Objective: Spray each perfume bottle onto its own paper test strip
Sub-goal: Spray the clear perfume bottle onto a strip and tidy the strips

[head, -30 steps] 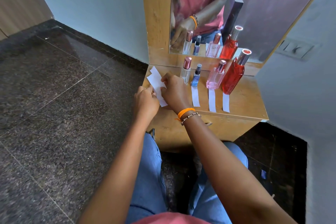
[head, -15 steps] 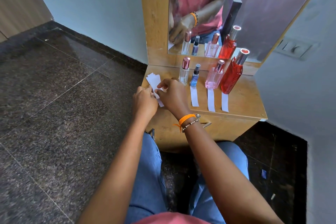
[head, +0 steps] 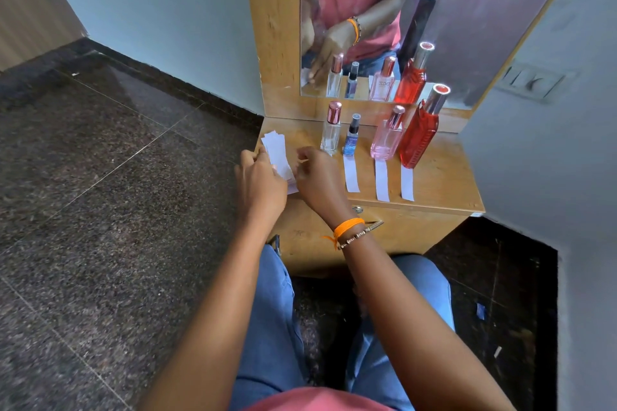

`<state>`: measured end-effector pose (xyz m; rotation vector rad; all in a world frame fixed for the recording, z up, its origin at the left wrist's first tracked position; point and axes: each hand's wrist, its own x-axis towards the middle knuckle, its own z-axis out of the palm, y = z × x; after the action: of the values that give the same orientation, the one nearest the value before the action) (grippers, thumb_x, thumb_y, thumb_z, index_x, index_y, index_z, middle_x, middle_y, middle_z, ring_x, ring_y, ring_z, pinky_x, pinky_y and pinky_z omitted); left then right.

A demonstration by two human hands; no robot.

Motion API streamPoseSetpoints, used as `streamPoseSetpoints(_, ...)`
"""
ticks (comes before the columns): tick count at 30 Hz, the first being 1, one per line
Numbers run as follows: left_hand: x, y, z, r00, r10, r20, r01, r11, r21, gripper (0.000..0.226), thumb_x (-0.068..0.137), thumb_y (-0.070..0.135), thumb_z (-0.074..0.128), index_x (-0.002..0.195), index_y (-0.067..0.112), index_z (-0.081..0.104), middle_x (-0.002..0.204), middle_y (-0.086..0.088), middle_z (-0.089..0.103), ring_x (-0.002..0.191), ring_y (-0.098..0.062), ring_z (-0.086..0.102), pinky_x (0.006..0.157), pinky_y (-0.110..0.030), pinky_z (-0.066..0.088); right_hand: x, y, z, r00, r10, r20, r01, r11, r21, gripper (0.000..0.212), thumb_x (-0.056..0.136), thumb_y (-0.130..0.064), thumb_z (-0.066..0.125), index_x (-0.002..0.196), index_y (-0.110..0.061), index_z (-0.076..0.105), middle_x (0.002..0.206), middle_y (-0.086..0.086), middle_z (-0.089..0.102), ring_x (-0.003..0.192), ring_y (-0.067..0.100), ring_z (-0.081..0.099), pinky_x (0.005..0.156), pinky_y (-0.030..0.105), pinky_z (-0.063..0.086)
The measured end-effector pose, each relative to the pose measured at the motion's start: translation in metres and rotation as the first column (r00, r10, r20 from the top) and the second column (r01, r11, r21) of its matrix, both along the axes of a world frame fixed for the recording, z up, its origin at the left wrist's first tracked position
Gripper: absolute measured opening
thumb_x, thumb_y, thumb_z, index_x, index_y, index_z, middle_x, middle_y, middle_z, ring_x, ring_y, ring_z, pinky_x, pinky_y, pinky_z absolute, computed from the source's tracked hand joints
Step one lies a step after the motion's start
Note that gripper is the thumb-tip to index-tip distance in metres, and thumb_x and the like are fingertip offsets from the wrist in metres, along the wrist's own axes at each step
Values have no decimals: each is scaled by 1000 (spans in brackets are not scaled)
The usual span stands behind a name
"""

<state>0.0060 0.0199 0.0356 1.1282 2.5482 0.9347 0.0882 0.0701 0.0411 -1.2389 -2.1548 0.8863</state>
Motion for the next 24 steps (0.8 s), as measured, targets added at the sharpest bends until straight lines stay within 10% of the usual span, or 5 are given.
streamPoseSetpoints(9, 37, 44, 9, 968, -219, 125, 192, 962, 196, 60, 86, 14, 64, 140, 10, 38, 130, -8, 49, 118, -23, 51, 97, -34, 42, 62, 14, -10, 951, -295, -90, 303, 948, 97, 21, 86, -2, 56, 105, -4, 65, 101, 14, 64, 92, 29, 61, 77, 35, 47)
streamPoseSetpoints(24, 32, 76, -1, 952, -196, 236, 140, 962, 234, 29, 85, 5, 63, 114, 7, 62, 113, -12, 67, 107, -25, 60, 92, -42, 49, 50, 10, -39, 926, -197, 323, 65, 924, 377, 30, 93, 2, 45, 121, -3, 55, 123, 14, 59, 107, 32, 44, 86, 35, 43)
